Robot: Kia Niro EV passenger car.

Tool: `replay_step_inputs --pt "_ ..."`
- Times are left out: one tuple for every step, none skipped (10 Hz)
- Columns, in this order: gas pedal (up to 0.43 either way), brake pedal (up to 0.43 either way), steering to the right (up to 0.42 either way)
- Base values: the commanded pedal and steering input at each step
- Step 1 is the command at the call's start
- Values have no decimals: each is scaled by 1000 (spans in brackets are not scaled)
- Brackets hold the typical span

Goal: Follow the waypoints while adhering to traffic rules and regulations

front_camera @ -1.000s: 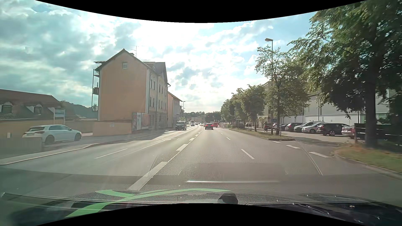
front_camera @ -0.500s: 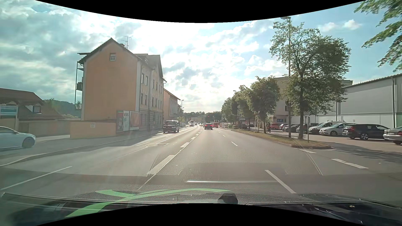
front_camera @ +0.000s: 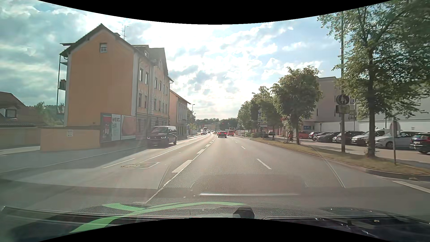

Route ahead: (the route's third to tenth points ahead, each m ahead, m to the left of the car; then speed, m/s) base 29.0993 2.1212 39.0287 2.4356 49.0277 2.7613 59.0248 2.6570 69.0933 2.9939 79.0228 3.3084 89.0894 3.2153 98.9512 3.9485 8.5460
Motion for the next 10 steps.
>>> replay_step_inputs --pt "0 0 -2" --pt "0 0 -3" --pt "0 0 -4" --pt "0 0 -4" --pt "0 0 -4" --pt "0 0 -4" --pt "0 0 -4" --pt "0 0 -4" --pt "0 0 -4" --pt "0 0 -4"
